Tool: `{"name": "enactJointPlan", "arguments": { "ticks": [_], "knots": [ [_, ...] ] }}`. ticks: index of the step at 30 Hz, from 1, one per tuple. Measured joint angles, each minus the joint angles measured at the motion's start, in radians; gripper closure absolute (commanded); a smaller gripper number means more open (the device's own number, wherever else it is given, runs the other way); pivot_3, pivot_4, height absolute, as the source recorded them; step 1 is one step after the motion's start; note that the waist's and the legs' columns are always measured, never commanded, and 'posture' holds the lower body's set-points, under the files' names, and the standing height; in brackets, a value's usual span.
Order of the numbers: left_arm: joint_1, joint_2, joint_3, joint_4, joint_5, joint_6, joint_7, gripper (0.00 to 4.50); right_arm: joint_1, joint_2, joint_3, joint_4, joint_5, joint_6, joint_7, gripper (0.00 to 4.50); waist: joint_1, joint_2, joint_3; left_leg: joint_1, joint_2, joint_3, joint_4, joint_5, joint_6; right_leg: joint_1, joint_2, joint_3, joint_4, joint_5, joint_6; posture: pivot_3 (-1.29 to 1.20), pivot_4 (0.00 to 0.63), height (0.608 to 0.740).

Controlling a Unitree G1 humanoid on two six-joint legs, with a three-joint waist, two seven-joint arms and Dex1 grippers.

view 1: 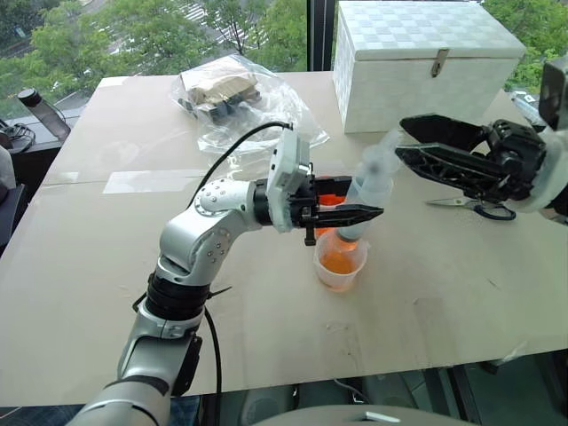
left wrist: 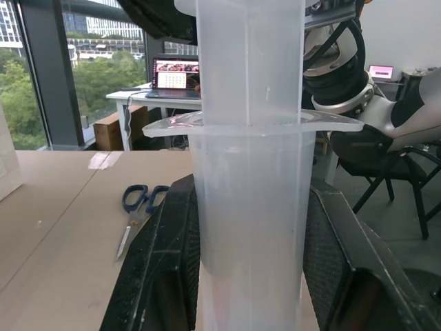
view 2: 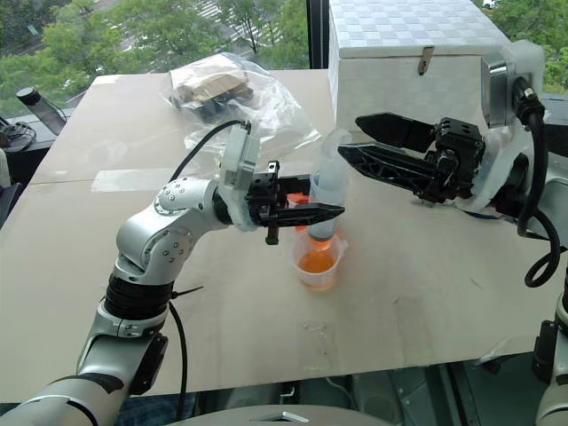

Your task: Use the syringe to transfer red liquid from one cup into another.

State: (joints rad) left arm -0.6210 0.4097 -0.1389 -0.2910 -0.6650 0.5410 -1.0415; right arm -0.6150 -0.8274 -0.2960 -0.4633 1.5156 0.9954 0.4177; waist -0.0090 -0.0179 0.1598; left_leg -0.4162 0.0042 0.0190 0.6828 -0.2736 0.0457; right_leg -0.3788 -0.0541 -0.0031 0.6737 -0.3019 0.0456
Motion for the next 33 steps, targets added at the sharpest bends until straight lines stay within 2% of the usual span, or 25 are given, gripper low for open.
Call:
{"name": "enactJointPlan", "arguments": {
  "ticks": [3,5,7,9,12,33],
  "knots": [
    [0.0,-0.005,-0.003,0.0,0.004,-0.001,0.0,3.12,0.004,0.005,0.016,0.0,-0.029,-0.012,-0.014,1.03,0.0,0.0,0.0,0.0,0.0,0.0,0.0,0.0,0.0,0.0,0.0,0.0,0.0,0.0,0.0,0.0,0.15,0.74],
    [0.0,-0.006,-0.006,0.0,0.006,-0.002,0.0,3.12,0.004,0.007,0.016,-0.001,-0.027,-0.021,-0.02,1.52,0.001,0.0,0.0,0.0,0.0,0.0,0.0,0.0,0.0,0.0,0.0,0.0,0.0,0.0,0.0,0.0,0.15,0.74],
    [0.0,-0.007,-0.006,0.0,0.006,-0.002,0.0,3.12,0.004,0.007,0.017,-0.004,-0.026,-0.022,-0.029,2.28,0.0,0.0,0.0,0.0,0.0,0.0,0.0,0.0,0.0,0.0,0.0,0.0,0.0,0.0,0.0,0.0,0.15,0.74],
    [0.0,-0.01,-0.006,0.007,0.008,-0.002,0.0,3.12,0.004,0.007,0.018,-0.018,-0.019,-0.024,-0.033,3.42,0.0,0.0,0.0,0.0,0.0,0.0,0.0,0.0,0.0,0.0,0.0,0.0,0.0,0.0,0.0,0.0,0.15,0.74],
    [0.0,-0.011,-0.006,0.014,0.013,-0.004,0.003,3.12,0.004,0.007,0.022,-0.033,-0.009,-0.024,-0.034,4.4,0.0,0.0,0.0,0.0,0.0,0.0,0.0,0.0,0.0,0.0,0.0,0.0,0.0,0.0,0.0,0.0,0.15,0.74],
    [0.0,-0.037,-0.021,0.027,0.034,-0.007,0.003,3.12,0.08,-0.039,0.05,-0.065,-0.025,-0.042,-0.008,4.4,0.001,0.0,0.0,0.0,0.0,0.0,0.0,0.0,0.0,0.0,0.0,0.0,-0.001,0.0,0.0,0.0,0.15,0.74]
  ]
}}
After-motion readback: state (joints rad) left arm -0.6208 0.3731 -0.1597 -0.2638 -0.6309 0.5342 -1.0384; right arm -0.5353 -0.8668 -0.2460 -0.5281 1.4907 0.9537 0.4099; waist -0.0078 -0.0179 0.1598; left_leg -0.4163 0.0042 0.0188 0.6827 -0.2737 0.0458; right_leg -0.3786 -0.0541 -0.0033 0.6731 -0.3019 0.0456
